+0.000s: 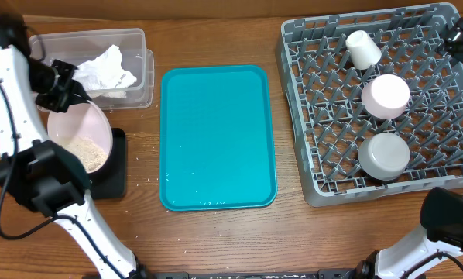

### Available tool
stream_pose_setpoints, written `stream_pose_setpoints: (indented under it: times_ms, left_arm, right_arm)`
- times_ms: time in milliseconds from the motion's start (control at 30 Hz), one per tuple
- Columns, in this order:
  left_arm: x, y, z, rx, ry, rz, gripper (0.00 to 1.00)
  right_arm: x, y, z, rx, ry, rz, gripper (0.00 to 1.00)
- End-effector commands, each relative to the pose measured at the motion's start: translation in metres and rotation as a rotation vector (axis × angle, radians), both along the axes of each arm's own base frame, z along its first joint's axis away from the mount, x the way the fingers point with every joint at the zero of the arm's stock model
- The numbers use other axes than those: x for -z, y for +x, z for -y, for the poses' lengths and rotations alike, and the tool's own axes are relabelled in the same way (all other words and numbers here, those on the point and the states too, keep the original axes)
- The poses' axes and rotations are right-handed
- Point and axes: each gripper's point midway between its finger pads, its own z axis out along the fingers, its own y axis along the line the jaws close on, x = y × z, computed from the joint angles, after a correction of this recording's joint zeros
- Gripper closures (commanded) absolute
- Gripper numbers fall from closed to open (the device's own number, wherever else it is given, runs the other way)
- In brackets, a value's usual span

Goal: Sort waste into correct bins and load items into the dishwasher
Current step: 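Tilt the plate over the black tray to dump the rice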

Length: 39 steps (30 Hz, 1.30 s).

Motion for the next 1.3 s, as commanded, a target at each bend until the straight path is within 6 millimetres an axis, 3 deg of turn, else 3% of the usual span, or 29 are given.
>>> stream_pose_setpoints:
  times_ms: [0, 400, 700, 867, 1000, 1267]
  left_arm:
    - [-0.022, 0.004, 0.0, 0.027, -0.141, 0.143, 0.96]
    - [-0.038, -0.001, -0.019, -0.001, -0.4, 0.355, 0.96]
    - [-0.026, -0.014, -0.03, -0.075, -0.539, 0.389, 0.96]
    - [-0.05, -0.004, -0.03, -0.089, -0.687, 0.594, 0.96]
    - [-0.05, -0.008, -0.037, -0.106, -0.68, 0.598, 0.96]
    - [-0.026, -0.028, -0.049, -0.185, -0.635, 0.439, 0.96]
  right_arm:
    - [-0.004, 0.0, 0.001, 0.007, -0.008, 0.012, 0.0]
    - [-0.004, 0.0, 0.001, 0.007, -0.008, 0.012, 0.0]
    - [-0.004, 0.0, 0.001, 0.007, -0.007, 0.012, 0.0]
    - [-0.004, 0.0, 0.001, 0.007, -0.007, 0.012, 0.0]
    - [-0.004, 0.0, 0.001, 0.007, -0.007, 0.012, 0.0]
    - [-0.004, 0.0, 0.001, 0.008, -0.008, 0.012, 0.0]
